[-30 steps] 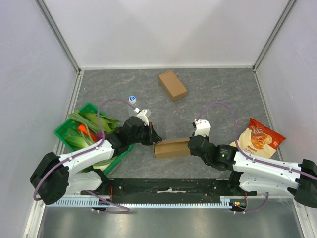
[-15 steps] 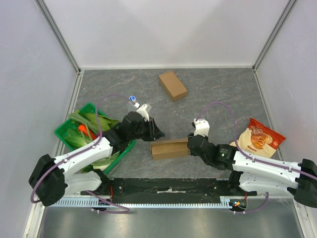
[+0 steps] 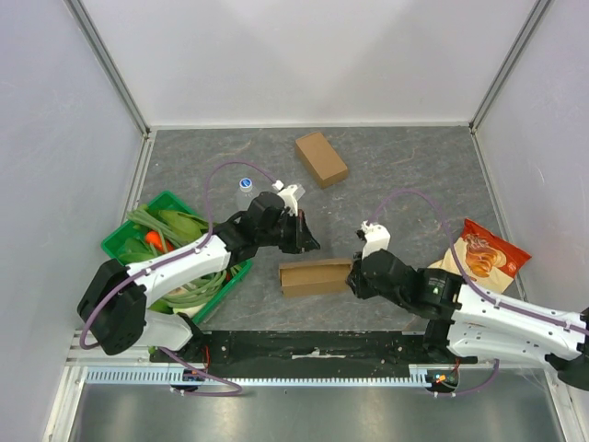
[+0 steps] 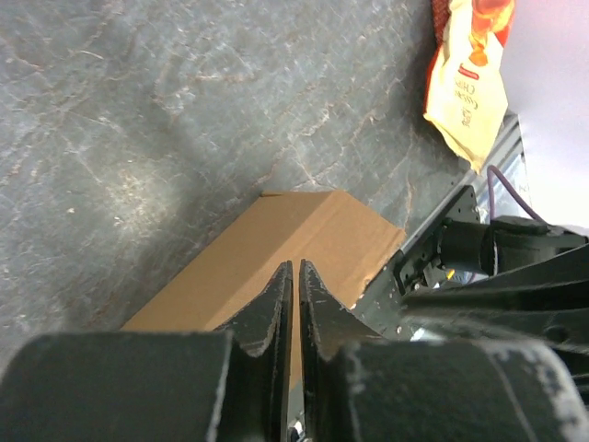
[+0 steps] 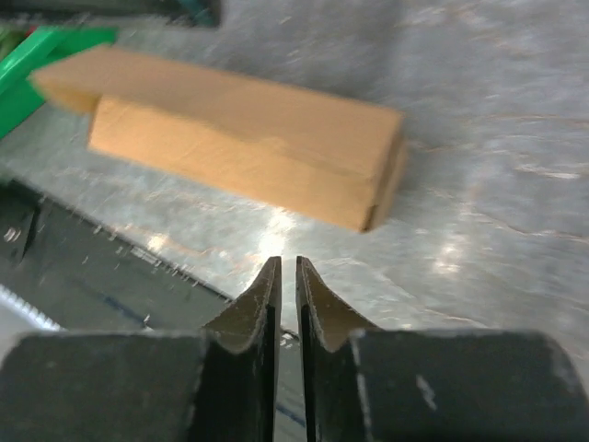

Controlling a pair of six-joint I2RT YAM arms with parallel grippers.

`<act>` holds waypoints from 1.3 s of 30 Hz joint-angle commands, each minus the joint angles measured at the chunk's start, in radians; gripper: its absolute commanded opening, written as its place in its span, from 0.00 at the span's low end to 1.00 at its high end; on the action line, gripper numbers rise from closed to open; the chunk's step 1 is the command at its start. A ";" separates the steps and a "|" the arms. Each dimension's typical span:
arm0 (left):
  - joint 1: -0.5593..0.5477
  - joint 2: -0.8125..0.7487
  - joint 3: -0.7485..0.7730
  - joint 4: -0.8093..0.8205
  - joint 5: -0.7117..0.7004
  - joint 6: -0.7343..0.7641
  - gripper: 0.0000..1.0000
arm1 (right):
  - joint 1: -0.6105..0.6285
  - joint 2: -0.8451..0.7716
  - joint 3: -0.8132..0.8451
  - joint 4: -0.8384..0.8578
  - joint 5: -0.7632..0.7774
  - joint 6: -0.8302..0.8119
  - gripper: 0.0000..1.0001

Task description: Fold the paper box

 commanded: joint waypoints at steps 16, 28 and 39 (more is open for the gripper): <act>-0.107 -0.029 -0.093 0.050 -0.012 0.004 0.05 | 0.349 0.349 -0.200 0.663 0.427 0.069 0.00; -0.209 -0.034 -0.282 0.212 -0.168 -0.101 0.04 | 0.303 0.374 -0.266 0.840 0.516 0.123 0.00; -0.123 -0.187 -0.109 0.014 -0.179 0.003 0.26 | 0.246 0.210 -0.395 0.757 0.432 0.068 0.00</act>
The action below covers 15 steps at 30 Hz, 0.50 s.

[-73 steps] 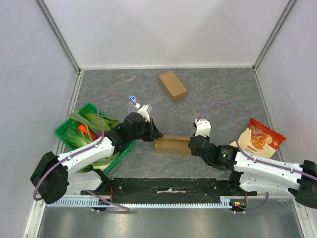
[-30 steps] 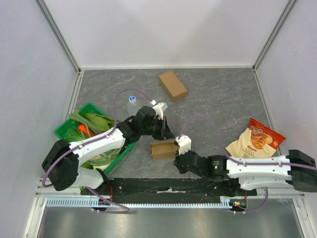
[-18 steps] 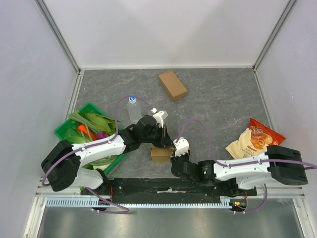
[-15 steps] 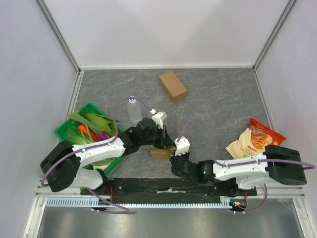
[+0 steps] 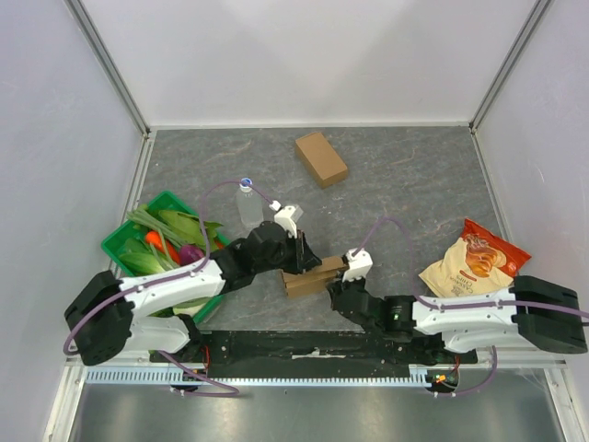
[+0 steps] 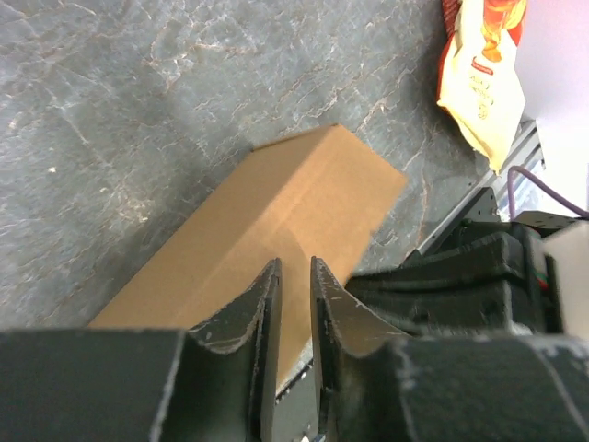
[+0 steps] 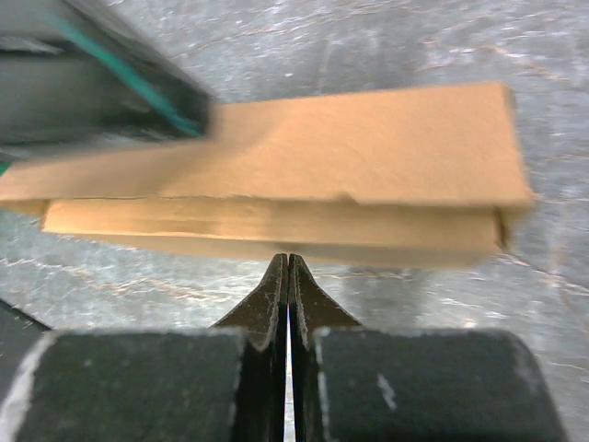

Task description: Fold the paper box

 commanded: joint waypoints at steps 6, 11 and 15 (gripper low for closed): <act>0.163 -0.180 0.131 -0.310 0.110 0.125 0.16 | -0.031 -0.116 -0.094 0.024 -0.011 -0.063 0.00; 0.163 -0.224 -0.021 -0.135 0.216 0.021 0.04 | -0.045 -0.077 -0.081 0.039 -0.020 -0.074 0.00; 0.163 -0.229 -0.239 0.064 0.242 -0.085 0.02 | -0.065 -0.044 -0.076 0.096 -0.078 -0.095 0.00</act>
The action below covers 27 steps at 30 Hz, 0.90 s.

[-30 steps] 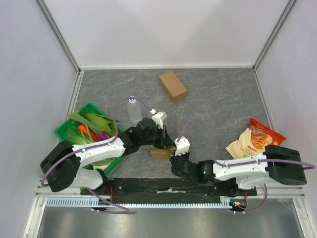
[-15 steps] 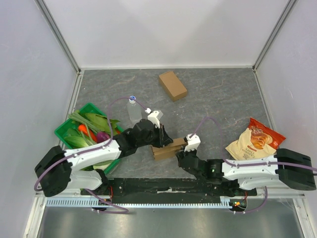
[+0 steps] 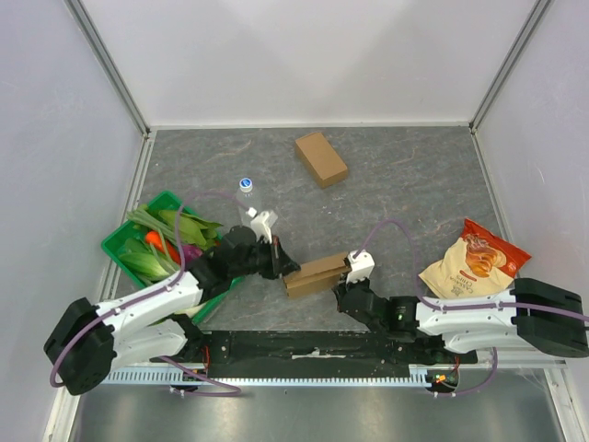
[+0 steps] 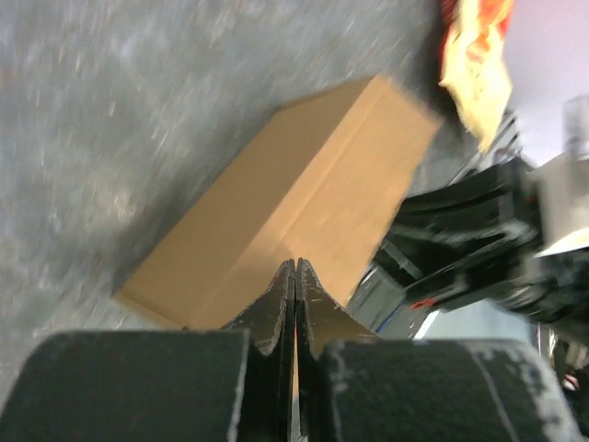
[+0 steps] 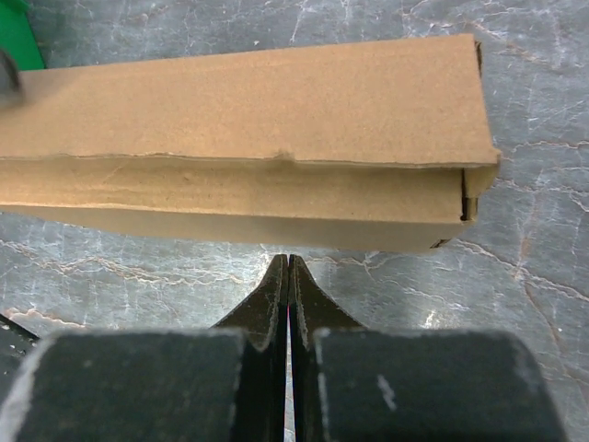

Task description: Fold the paper box

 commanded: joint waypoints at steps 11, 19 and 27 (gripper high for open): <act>-0.033 -0.087 -0.122 0.039 -0.052 -0.013 0.04 | -0.074 0.079 0.070 0.077 -0.116 -0.025 0.00; -0.035 0.152 0.167 0.022 0.032 0.047 0.18 | -0.192 -0.254 0.051 -0.318 -0.135 0.039 0.00; -0.119 0.455 0.385 0.090 0.072 0.070 0.09 | -0.372 -0.325 0.090 -0.429 -0.315 0.021 0.00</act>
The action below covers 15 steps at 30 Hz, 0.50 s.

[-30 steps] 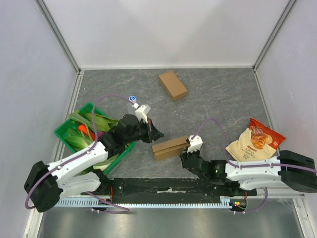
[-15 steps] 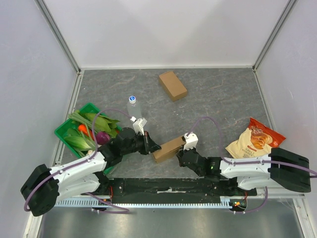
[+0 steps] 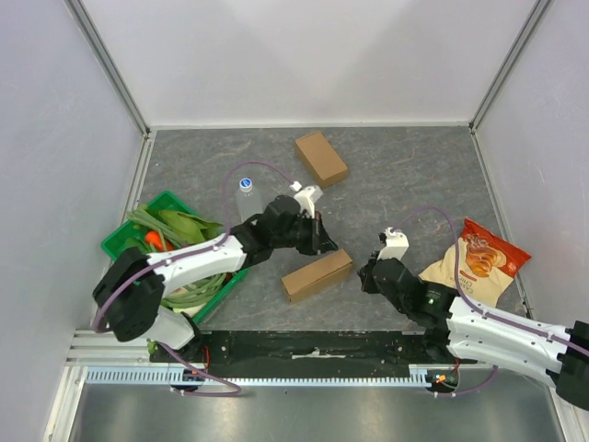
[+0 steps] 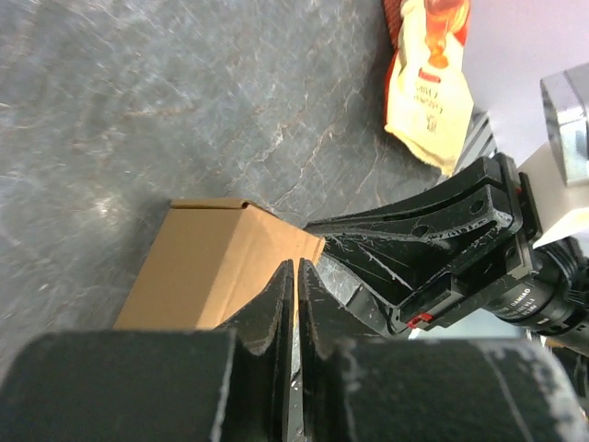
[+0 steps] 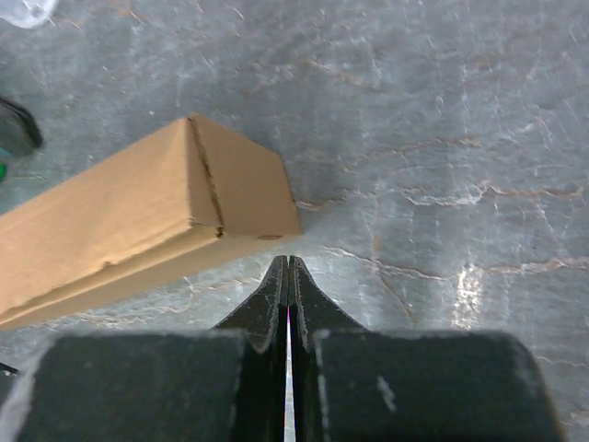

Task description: Fold the paper box

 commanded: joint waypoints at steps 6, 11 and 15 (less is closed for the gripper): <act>-0.073 0.156 0.092 0.042 -0.018 0.046 0.07 | -0.048 0.033 0.046 0.032 -0.169 -0.027 0.00; -0.085 0.209 0.059 0.060 -0.030 0.043 0.06 | -0.051 0.128 0.031 0.217 -0.210 -0.023 0.00; -0.097 0.200 -0.043 0.108 -0.076 0.035 0.05 | -0.065 0.161 0.022 0.308 -0.154 -0.026 0.00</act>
